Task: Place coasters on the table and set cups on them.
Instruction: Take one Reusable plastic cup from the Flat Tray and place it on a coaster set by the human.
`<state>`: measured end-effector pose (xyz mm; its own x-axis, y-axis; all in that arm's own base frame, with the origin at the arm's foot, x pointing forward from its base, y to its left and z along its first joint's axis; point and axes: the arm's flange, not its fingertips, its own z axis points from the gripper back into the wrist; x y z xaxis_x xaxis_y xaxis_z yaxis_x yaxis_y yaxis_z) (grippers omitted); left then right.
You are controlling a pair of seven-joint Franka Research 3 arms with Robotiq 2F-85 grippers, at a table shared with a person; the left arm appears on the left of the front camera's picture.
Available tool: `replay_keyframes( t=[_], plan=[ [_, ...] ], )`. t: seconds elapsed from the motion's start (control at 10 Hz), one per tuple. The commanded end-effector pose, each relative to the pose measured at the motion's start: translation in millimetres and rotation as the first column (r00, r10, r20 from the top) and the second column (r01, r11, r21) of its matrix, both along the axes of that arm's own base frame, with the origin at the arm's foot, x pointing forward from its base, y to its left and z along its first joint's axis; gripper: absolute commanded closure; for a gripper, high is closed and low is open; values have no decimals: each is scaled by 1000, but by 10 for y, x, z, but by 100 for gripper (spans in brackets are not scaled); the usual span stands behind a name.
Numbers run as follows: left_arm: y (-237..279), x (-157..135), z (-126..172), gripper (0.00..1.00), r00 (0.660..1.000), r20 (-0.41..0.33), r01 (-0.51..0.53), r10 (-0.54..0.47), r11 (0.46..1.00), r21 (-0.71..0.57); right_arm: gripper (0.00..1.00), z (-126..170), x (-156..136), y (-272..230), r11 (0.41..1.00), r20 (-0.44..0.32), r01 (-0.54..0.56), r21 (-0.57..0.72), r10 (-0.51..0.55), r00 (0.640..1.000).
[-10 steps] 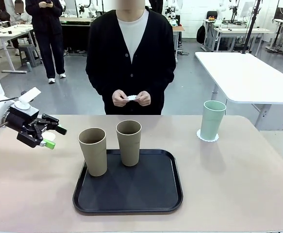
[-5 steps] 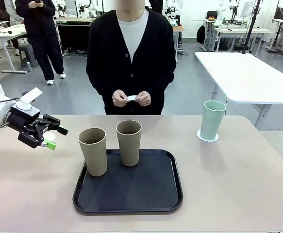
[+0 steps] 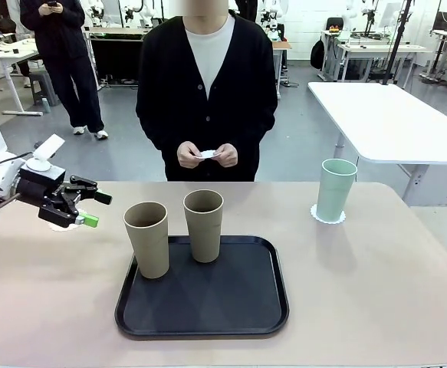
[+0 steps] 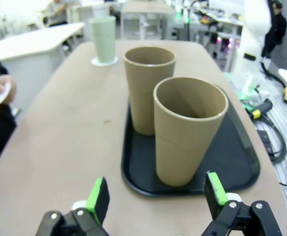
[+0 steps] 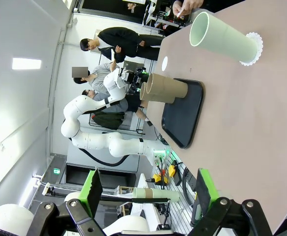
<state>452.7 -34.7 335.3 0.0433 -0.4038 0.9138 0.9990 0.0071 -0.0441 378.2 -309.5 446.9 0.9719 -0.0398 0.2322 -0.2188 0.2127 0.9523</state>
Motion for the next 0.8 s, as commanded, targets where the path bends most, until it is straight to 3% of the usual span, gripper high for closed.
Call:
replay_keyframes(
  t=[0.0, 0.4, 0.7],
  plan=[
    [-110, -64, -194, 0, 1000, 31, -1, 2, 1000, -31, 0, 16, -14, -3, 1000, -1, 2, -3, -2, 1000],
    [-168, -145, -396, 0, 994, -6, 109, -110, 990, -93, 0, 16, -14, -3, 1000, -1, 2, -3, -2, 1000],
    [-230, -157, -545, 0, 984, 80, 169, -158, 974, -153, 0, 16, -14, -3, 1000, -1, 2, -3, -2, 1000]
  ],
)
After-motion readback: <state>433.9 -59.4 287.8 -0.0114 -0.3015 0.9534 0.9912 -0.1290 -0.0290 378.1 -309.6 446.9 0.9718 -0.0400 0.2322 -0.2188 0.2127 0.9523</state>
